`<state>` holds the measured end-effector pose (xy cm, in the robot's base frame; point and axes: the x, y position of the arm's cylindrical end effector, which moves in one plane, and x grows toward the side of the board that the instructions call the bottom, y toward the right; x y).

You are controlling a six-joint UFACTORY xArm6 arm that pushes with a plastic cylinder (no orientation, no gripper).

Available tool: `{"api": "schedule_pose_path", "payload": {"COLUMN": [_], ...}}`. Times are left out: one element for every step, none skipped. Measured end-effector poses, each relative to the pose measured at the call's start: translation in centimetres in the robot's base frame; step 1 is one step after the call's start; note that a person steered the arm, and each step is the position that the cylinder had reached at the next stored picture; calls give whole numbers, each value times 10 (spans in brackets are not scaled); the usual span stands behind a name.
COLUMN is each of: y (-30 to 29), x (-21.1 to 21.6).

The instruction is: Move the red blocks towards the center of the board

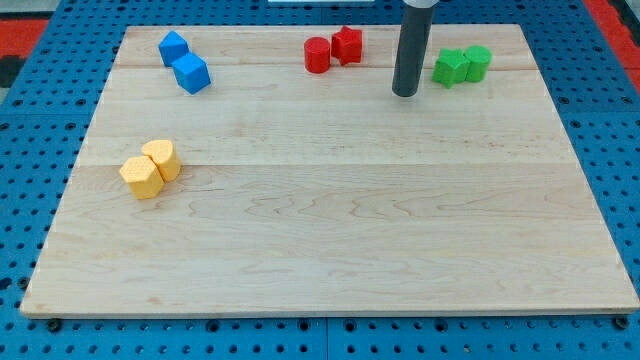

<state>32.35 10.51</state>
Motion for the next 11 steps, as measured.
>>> {"api": "schedule_pose_path", "payload": {"y": [-1,-2,-2,-3,-3,-41,-85,-118,-114,-127,-143], "x": [0,-8,-26,-73,-99,-106,-105,-99,-124,-129,-119]}}
